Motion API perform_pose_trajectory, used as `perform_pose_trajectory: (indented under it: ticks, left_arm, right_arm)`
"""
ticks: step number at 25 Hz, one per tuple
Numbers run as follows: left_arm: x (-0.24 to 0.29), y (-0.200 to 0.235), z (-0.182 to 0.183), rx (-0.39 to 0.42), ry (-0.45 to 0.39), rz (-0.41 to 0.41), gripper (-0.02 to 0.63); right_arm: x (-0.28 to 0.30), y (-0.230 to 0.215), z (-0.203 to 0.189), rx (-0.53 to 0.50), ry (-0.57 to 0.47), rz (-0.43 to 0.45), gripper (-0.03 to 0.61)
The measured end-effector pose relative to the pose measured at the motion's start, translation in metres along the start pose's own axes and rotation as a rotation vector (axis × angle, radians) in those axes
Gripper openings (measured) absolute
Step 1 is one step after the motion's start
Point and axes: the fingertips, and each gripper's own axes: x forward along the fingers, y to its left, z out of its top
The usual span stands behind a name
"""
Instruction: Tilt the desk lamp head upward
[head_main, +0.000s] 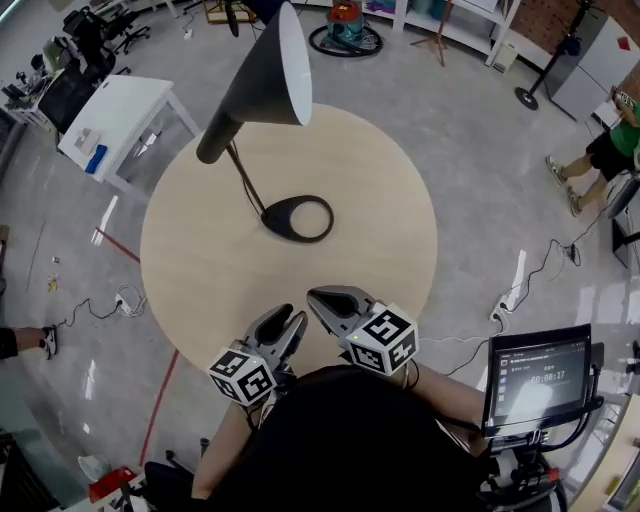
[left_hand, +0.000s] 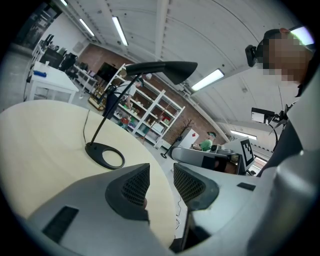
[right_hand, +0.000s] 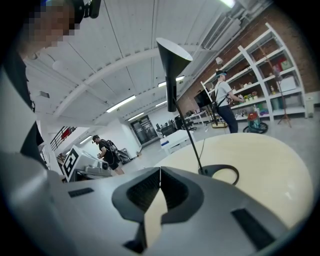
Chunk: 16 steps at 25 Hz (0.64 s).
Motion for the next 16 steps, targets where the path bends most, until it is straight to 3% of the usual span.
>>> perform_pose_trajectory:
  ticks: [6,16]
  left_arm:
    - [0.0088,-0.006,-0.001,0.015,0.025,-0.035,0.156]
    - [0.0001,0.0022,0.005,0.0,0.012,-0.023,0.156]
  right_arm:
    - [-0.0038,-0.0061,-0.0005,0.009,-0.01,-0.027,0.005]
    - [0.0059,0.0012,0.0026,-0.006,-0.007,-0.018,0.004]
